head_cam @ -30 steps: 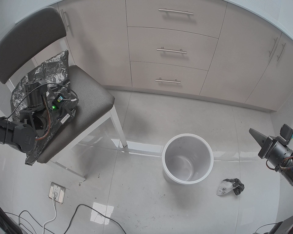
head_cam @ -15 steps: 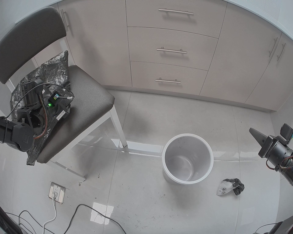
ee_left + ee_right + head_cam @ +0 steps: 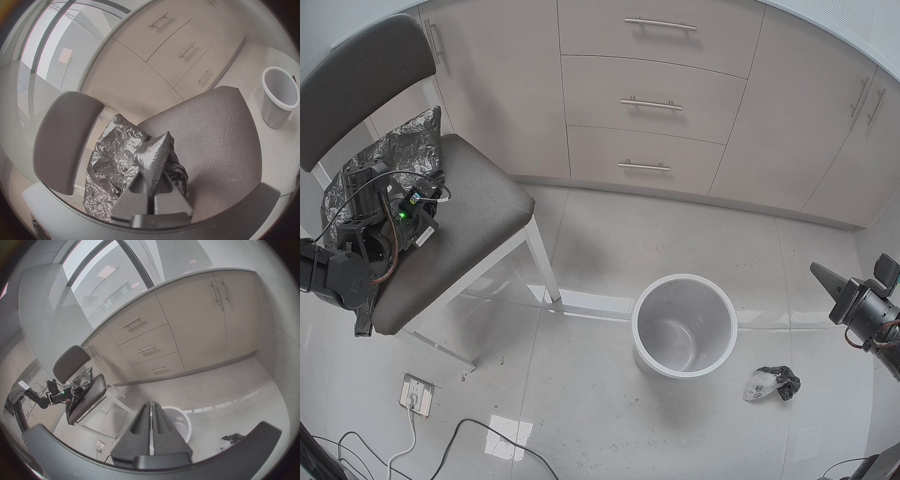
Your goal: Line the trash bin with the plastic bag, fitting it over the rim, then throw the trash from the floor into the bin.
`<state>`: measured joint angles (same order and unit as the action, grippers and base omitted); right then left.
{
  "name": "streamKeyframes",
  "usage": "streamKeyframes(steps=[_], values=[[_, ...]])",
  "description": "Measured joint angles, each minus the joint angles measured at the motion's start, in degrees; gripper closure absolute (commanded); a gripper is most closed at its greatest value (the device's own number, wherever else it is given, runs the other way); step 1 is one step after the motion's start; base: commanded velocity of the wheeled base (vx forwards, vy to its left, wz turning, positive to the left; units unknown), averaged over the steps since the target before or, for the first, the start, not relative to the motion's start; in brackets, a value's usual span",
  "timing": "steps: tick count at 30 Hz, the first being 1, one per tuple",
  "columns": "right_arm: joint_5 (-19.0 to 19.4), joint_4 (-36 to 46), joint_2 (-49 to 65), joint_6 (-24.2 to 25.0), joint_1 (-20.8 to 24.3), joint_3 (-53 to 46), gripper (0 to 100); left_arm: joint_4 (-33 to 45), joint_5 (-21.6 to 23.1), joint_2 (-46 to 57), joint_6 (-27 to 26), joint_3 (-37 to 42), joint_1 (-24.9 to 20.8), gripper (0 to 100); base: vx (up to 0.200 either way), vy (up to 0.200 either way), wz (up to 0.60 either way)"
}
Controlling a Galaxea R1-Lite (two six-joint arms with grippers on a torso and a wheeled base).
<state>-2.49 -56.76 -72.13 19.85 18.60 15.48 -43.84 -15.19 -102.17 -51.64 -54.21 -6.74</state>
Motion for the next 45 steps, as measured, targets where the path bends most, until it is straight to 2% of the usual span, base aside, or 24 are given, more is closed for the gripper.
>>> streamKeyframes(steps=[3,6,10,14,17,23,26,30,35,38,39,42,45], values=[[0.04,0.00,0.05,0.00,-0.02,-0.02,100,0.00,0.11,-0.01,2.68,-0.50,0.05,100,0.000,0.000,0.00],[0.06,0.02,0.06,0.00,-0.02,-0.05,100,0.02,0.17,-0.01,8.23,-1.60,0.05,100,0.000,0.000,0.00],[0.11,0.10,0.15,-0.01,0.02,-0.11,100,0.51,0.11,-0.01,18.91,-4.47,-0.30,100,0.000,0.000,0.00],[0.13,0.13,0.22,-0.06,0.05,-0.13,100,4.46,-0.09,0.32,33.30,-8.61,-0.67,100,0.000,0.000,0.00],[0.13,0.18,0.30,-0.09,0.27,-0.13,100,11.70,-0.24,1.37,45.41,-12.71,-0.91,100,0.000,0.000,0.00],[0.04,0.33,0.72,-0.23,0.96,-0.02,100,32.49,0.55,3.44,67.65,-23.24,-1.41,100,0.000,0.000,0.00],[-0.05,1.28,1.40,-0.37,1.34,0.30,100,42.80,2.83,3.85,79.41,-29.14,-1.74,100,0.000,0.000,0.00],[-0.07,5.66,3.19,-0.39,1.79,1.66,100,55.58,8.41,4.10,95.21,-36.55,-2.99,100,0.000,0.000,0.00],[-0.20,13.87,6.95,-0.41,3.52,4.41,100,70.39,14.21,3.91,114.35,-45.98,-7.95,100,0.000,0.000,0.00],[-0.60,17.68,9.31,-0.45,5.21,5.85,100,76.26,15.81,3.39,122.09,-51.03,-13.15,100,0.000,0.000,0.00],[-0.79,18.55,10.07,-0.48,5.81,6.27,0,77.47,16.03,3.17,123.93,-52.46,-14.95,100,0.000,0.000,0.00],[-1.15,20.63,11.86,-0.61,7.39,7.09,0,78.95,16.12,2.47,126.00,-55.32,-19.85,100,0.000,0.000,0.00],[-1.21,21.98,13.26,-0.69,9.20,7.31,0,79.56,16.16,1.78,124.06,-57.42,-25.39,100,0.000,0.000,0.00]])
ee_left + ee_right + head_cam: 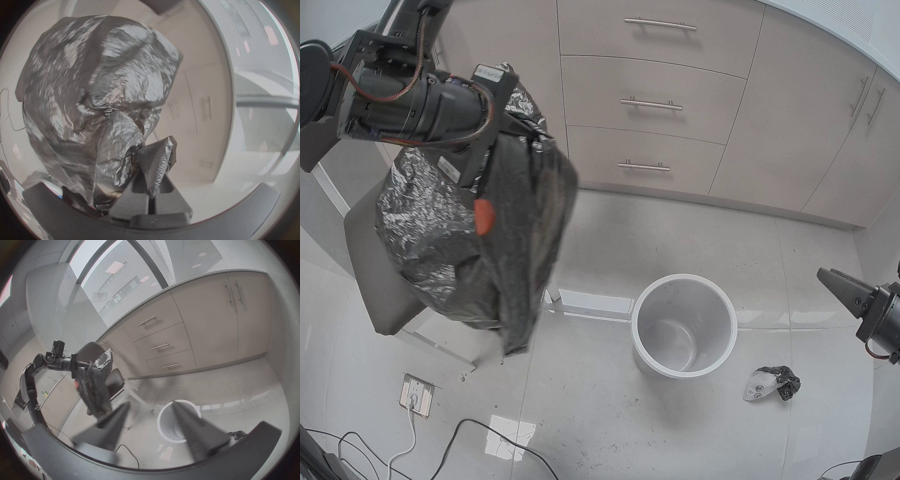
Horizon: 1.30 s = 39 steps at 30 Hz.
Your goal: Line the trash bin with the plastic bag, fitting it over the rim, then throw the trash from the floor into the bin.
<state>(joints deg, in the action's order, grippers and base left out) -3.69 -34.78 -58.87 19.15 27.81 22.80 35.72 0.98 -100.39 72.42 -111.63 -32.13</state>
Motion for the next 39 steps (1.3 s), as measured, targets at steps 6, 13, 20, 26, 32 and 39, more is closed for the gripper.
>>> streamKeyframes(steps=[6,13,20,26,32,39], values=[[1.24,1.26,1.35,-0.11,5.79,-1.48,0,0.60,0.00,-0.96,-3.71,-2.27,-7.97,100,0.000,0.000,0.00],[1.97,1.21,-3.15,-0.63,11.96,-2.05,0,0.66,-0.13,-2.23,-5.61,-2.84,-13.18,100,0.000,0.000,0.00],[1.93,-0.20,-12.63,-5.01,14.38,0.32,0,0.73,-1.87,-4.35,-7.94,-2.95,-17.23,100,0.000,0.000,0.00],[1.12,-5.07,-23.04,-6.89,15.91,2.47,0,0.73,-2.65,-5.49,-9.80,-2.95,-19.48,100,0.000,0.000,0.00],[-3.22,-18.46,-34.87,-7.14,16.65,4.49,0,0.76,-2.91,-5.75,-10.41,-2.95,-20.59,100,0.000,0.000,0.00],[-7.01,-24.66,-45.62,-7.36,16.07,7.30,0,0.98,-3.05,-5.07,-10.68,-2.97,-21.09,100,0.000,0.000,0.00]])
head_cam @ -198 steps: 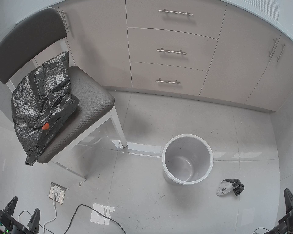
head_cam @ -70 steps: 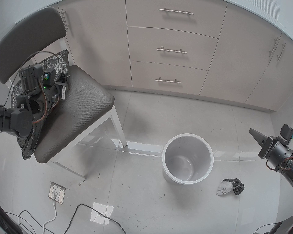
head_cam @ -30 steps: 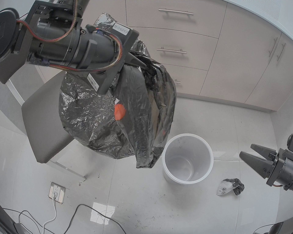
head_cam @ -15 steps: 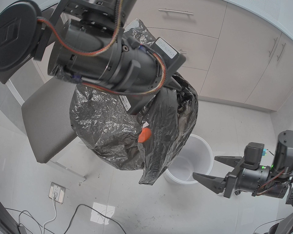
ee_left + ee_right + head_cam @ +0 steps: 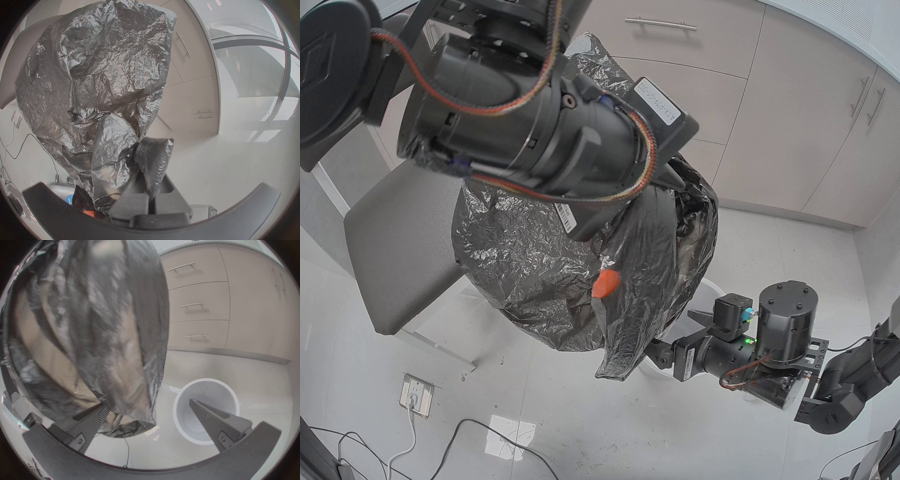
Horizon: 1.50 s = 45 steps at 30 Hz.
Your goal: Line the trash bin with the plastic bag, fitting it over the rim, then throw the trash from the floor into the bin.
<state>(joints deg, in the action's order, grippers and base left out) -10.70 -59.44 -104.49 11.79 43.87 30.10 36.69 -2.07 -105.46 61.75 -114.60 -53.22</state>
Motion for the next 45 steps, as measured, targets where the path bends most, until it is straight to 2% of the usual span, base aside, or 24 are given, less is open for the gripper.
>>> streamKeyframes(steps=[11,12,22,31,37,42,45], values=[[-4.51,-1.01,-6.51,1.26,0.00,6.45,0,0.48,0.02,0.94,0.00,0.00,0.04,100,0.000,0.000,0.00],[-5.08,-1.35,-6.70,1.26,0.24,6.67,100,0.48,0.02,1.02,0.00,0.00,0.04,100,0.000,0.000,0.00],[-6.05,-2.46,-6.66,1.58,0.13,6.21,100,0.59,0.07,1.50,-0.02,0.02,-0.07,100,0.000,0.000,0.00],[-5.46,-3.10,0.33,1.16,-1.84,0.66,100,0.61,0.13,1.38,-0.77,0.00,-0.35,100,0.000,0.000,0.00],[-5.61,-0.52,8.33,0.77,-2.67,-4.88,100,0.37,0.00,1.00,-5.83,0.00,-0.46,100,0.000,0.000,0.00],[-7.77,3.04,16.51,0.94,-3.89,-9.92,100,-0.29,-0.79,0.17,-11.47,0.00,-0.52,100,0.000,0.000,0.00],[-8.91,4.00,20.66,1.05,-5.40,-12.47,100,-1.85,-1.32,-0.85,-13.12,0.00,-0.91,100,0.000,0.000,0.00]])
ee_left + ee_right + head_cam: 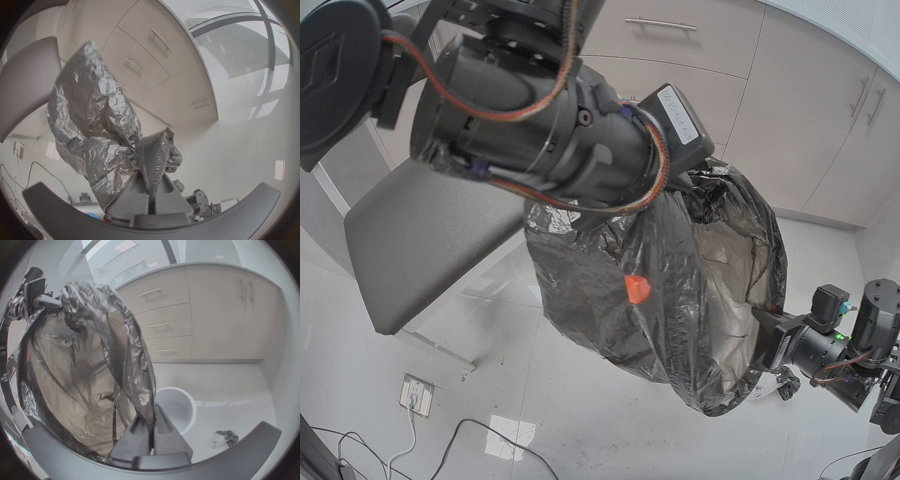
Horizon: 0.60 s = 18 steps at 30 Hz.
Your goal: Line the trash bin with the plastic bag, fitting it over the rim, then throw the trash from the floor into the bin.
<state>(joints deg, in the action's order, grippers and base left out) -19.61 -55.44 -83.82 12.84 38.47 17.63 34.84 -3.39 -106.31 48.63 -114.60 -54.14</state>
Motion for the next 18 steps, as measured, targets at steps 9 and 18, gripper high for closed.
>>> streamKeyframes(steps=[9,18], values=[[-0.37,0.45,4.80,2.57,-5.53,-4.90,100,-8.11,-2.66,-4.41,-0.73,0.00,-4.13,100,0.000,0.000,0.00],[-3.51,0.62,2.71,2.24,-10.08,-5.12,100,-8.74,-2.82,-7.55,-0.73,0.00,-5.32,100,0.000,0.000,0.00]])
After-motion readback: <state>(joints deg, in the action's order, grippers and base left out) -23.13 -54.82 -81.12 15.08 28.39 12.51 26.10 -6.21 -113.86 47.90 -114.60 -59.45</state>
